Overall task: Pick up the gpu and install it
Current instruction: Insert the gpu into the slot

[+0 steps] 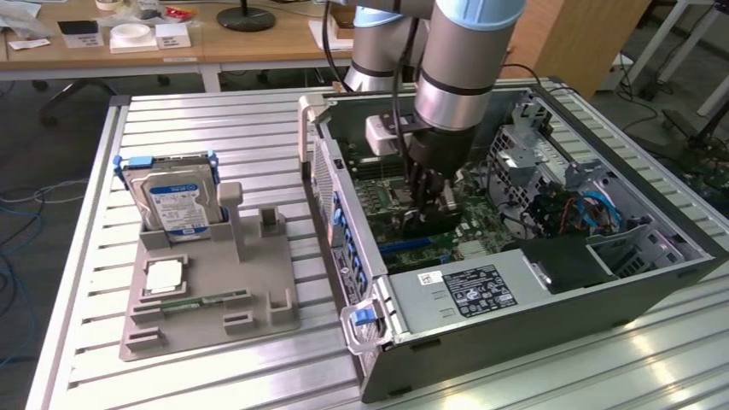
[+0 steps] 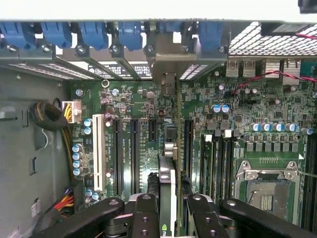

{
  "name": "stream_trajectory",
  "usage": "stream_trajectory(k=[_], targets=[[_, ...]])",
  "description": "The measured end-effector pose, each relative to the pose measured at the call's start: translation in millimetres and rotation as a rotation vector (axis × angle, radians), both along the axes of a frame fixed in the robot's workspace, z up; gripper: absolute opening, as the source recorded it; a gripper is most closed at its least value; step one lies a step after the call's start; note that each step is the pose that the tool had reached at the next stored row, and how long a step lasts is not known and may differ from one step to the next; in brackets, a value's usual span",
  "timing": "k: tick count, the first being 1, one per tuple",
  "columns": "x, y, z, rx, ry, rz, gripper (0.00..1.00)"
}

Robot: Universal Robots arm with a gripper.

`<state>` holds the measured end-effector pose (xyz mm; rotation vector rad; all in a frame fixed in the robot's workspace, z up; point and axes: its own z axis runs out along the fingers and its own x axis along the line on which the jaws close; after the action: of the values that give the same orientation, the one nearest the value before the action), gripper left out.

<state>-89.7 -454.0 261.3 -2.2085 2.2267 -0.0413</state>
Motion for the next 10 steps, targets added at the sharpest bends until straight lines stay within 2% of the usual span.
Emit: stream_trajectory(k=[10], targets=[[-3.0,0.2,-4.7,0.0,-0.0001,0.0,0.27]])
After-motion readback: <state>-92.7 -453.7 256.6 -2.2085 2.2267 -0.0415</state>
